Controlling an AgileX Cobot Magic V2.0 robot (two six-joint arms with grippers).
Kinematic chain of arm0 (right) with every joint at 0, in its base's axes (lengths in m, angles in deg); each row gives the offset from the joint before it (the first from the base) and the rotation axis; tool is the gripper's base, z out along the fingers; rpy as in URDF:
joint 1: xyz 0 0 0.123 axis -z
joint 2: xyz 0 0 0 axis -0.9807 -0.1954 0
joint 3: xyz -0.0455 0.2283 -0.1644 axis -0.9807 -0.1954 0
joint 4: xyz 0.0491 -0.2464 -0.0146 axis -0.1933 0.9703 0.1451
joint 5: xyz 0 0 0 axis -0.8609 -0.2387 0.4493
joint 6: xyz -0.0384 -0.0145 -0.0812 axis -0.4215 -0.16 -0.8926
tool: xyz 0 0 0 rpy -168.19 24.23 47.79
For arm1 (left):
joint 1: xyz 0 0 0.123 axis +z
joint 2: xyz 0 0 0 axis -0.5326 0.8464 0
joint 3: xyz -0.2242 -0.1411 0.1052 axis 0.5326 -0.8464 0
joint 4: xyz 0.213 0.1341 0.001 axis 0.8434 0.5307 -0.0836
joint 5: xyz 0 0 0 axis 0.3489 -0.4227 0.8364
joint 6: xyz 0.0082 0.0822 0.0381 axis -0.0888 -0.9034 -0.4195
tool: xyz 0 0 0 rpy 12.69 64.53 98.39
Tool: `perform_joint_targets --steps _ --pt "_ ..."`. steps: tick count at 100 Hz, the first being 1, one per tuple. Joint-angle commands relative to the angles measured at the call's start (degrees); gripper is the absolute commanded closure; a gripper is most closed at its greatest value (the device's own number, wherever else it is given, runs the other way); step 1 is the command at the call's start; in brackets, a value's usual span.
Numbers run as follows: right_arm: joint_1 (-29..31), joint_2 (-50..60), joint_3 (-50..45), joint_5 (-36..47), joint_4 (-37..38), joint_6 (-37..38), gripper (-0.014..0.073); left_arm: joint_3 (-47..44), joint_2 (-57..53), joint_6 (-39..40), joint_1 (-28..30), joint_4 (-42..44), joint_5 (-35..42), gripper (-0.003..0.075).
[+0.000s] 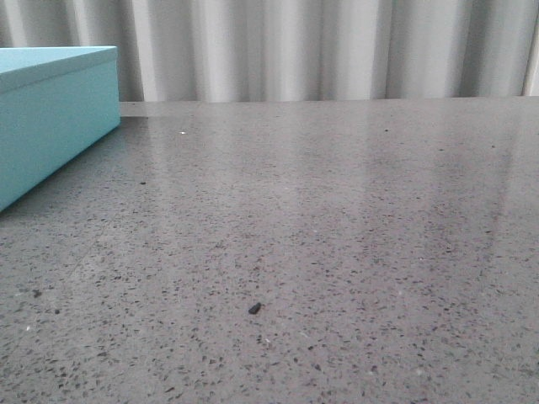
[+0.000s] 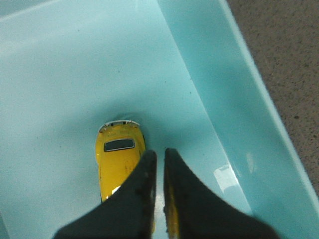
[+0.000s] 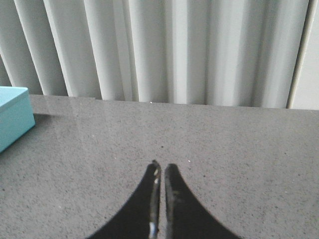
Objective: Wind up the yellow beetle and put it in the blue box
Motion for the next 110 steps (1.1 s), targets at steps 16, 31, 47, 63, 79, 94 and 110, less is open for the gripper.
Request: perform_joint_targets --steps 16,31,47,63,79,94,110 --pt "0.0 7.7 -6.9 6.8 3.5 -0.3 0.0635 -1.8 -10.2 -2.8 0.0 -6.1 8.2 0.0741" --pt "0.0 15.2 -13.8 9.2 8.1 -0.3 0.0635 -6.8 -16.2 -6.2 0.0 -9.0 12.4 0.0741" --pt "0.0 21.7 -18.4 9.0 9.7 -0.3 0.0635 -14.3 -22.5 -10.9 0.0 -11.5 14.1 0.0741" --pt "0.1 22.6 -20.5 7.9 9.9 -0.3 0.0635 -23.5 -30.6 -13.5 0.0 -12.3 20.9 0.0741" --pt "0.2 22.6 -20.8 7.9 9.9 -0.3 0.0635 -32.6 -39.3 -13.8 0.0 -12.9 25.2 0.0741" --pt "0.2 22.6 -22.1 8.2 9.9 -0.3 0.0635 -40.2 -47.4 -14.2 0.0 -13.1 29.2 0.0741" --pt "0.2 22.6 -22.2 9.7 9.9 -0.3 0.0635 -46.7 -56.2 -14.9 -0.5 -13.7 30.9 0.0741"
